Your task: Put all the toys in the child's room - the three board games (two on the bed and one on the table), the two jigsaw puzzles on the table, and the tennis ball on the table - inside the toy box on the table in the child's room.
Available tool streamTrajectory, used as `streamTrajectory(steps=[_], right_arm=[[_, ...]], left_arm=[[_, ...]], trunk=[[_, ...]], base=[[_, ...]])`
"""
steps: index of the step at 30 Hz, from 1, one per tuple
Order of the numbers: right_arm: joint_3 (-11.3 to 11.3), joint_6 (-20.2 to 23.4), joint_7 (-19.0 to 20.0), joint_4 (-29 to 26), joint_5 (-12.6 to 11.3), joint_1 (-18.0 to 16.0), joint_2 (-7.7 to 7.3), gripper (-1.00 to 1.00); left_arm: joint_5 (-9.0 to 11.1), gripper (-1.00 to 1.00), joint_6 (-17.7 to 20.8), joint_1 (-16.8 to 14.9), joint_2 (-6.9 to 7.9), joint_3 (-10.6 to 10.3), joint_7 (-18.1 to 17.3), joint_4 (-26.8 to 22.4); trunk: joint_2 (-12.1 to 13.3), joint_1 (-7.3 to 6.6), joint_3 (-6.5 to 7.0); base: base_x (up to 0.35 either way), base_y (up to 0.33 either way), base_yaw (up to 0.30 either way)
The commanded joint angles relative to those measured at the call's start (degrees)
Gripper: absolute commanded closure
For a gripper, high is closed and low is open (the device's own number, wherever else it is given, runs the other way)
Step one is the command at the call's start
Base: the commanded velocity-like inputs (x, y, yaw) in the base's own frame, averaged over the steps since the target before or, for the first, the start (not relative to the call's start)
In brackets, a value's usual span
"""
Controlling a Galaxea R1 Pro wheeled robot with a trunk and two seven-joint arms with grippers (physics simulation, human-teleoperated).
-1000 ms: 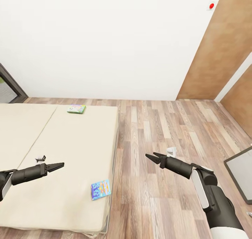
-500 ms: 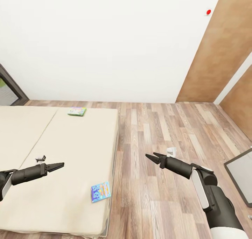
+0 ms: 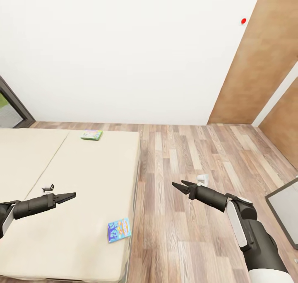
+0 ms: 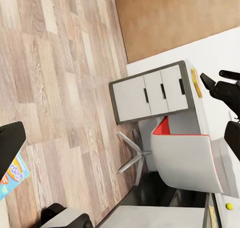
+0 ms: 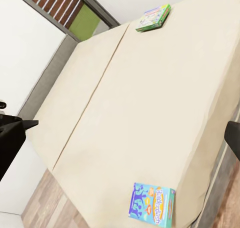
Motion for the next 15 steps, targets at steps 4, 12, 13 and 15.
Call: streamTrajectory(steps=[4, 12, 13, 15], right_arm=[[-0.04, 0.35, 0.07, -0.01, -0.42, -0.04, -0.04, -1.00], [-0.05, 0.34, 0.07, -0.01, -0.53, -0.05, -0.06, -1.00], [-0.05, 0.34, 0.07, -0.01, -0.53, -0.05, -0.05, -1.00], [-0.05, 0.34, 0.07, -0.01, -0.52, -0.04, -0.03, -1.00]], left_arm=[[-0.08, -1.00, 0.61, -0.04, 0.00, 0.04, -0.25, 0.00], [-0.08, -1.00, 0.62, -0.04, -0.02, 0.04, -0.25, 0.00], [-0.08, -1.00, 0.62, -0.04, -0.03, 0.04, -0.25, 0.00], [-0.08, -1.00, 0.64, -0.04, -0.02, 0.04, -0.25, 0.00]], trunk=[[-0.10, 0.03, 0.29], [-0.10, 0.03, 1.04], [-0.10, 0.03, 1.14], [-0.10, 0.03, 1.33]], base=[[0.000, 0.000, 0.000], [0.000, 0.000, 0.000], [0.000, 0.000, 0.000], [0.000, 0.000, 0.000]])
